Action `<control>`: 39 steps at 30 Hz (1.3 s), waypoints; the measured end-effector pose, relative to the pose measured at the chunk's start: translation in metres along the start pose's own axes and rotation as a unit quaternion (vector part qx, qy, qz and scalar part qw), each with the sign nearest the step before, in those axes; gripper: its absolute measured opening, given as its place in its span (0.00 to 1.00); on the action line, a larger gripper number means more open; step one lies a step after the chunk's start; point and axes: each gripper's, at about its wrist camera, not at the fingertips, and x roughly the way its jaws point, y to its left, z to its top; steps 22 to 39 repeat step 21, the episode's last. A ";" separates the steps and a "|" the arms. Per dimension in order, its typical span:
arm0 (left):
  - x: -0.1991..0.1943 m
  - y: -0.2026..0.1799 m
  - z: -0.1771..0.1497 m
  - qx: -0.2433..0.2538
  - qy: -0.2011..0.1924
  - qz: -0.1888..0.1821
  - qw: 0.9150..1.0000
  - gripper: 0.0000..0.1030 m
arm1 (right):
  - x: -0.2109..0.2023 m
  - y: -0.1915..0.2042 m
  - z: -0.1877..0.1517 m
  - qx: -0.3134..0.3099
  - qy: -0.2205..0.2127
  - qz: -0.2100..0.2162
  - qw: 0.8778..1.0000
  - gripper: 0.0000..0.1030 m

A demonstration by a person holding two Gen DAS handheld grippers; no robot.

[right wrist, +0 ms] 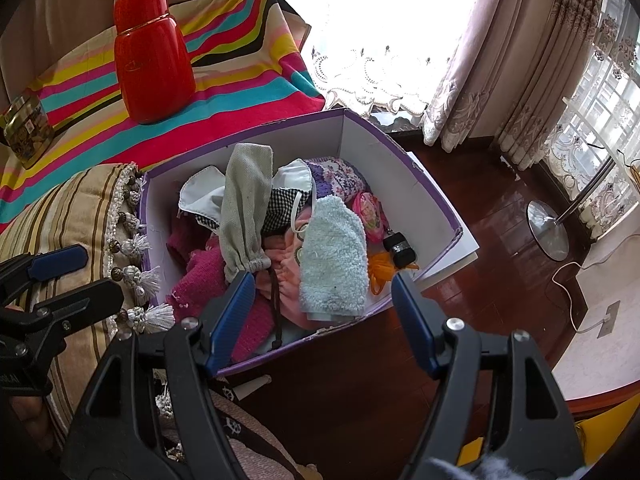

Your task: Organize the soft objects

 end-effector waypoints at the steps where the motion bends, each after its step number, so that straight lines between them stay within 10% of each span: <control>1: 0.000 0.000 0.000 0.000 0.000 0.000 1.000 0.86 | 0.000 0.000 0.000 0.001 0.000 0.000 1.000 0.72; 39: -0.013 -0.002 0.006 -0.001 -0.029 -0.025 0.999 0.89 | -0.005 -0.002 0.003 0.009 -0.007 0.006 1.000 0.72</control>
